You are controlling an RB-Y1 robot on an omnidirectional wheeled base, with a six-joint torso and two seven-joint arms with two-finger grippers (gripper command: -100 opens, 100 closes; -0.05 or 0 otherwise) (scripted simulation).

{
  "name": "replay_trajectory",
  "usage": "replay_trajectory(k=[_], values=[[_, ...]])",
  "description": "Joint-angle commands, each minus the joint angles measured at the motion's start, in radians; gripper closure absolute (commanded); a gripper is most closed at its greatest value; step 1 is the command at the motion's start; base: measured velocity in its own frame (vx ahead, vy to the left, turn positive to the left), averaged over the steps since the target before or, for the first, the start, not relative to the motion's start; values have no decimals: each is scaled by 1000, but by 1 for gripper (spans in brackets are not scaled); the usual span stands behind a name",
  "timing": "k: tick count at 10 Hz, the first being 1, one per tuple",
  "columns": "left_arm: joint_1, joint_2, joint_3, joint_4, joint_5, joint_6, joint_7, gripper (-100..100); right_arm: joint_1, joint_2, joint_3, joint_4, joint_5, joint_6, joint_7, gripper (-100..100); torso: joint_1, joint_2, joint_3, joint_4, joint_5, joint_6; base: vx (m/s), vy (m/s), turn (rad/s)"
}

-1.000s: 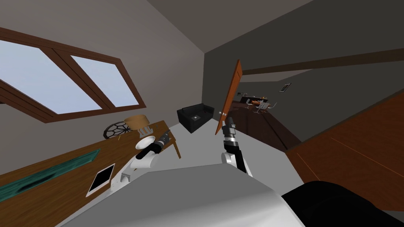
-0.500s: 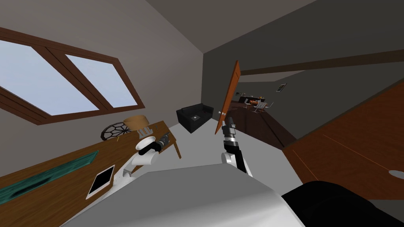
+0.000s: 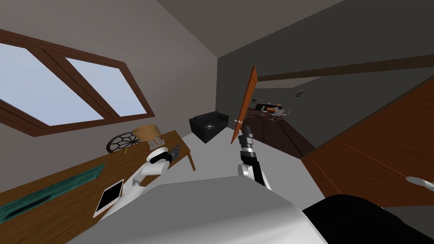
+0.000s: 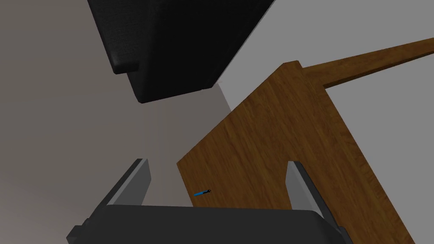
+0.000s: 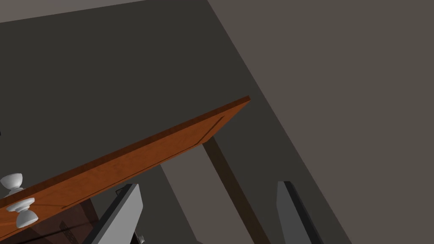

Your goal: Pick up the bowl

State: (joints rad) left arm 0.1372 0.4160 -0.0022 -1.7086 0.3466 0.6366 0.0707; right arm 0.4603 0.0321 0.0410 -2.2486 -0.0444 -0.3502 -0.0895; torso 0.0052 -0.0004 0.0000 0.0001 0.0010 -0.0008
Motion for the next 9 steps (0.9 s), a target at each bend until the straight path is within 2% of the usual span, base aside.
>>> replay_trajectory(k=[1, 4, 5, 8, 9], values=[[-11, 2, 3, 16, 1, 42, 0, -100, 0, 0, 0, 0, 0, 0, 0, 0, 0, 0, 0, 0, 0, 0, -1, 63, -32], [-46, 16, 19, 75, 16, 120, -1, -100, 0, 0, 0, 0, 0, 0, 0, 0, 1, 1, 0, 0, 0, 0, -4, 82, -33], [-46, 16, 19, 75, 16, 139, -1, -100, 0, 0, 0, 0, 0, 0, 0, 0, 2, 1, 0, 0, 0, 0, 8, 74, -23], [-77, 27, 36, 132, 27, 219, -3, -100, 0, 0, 0, 0, 0, 0, 0, 0, 2, 0, 0, 0, 0, 0, 7, 88, -26], [-77, 27, 36, 132, 27, 229, -3, -100, 0, 0, 0, 0, 0, 0, 0, 0, 2, 0, 0, 0, 0, 0, 8, 78, -18]])
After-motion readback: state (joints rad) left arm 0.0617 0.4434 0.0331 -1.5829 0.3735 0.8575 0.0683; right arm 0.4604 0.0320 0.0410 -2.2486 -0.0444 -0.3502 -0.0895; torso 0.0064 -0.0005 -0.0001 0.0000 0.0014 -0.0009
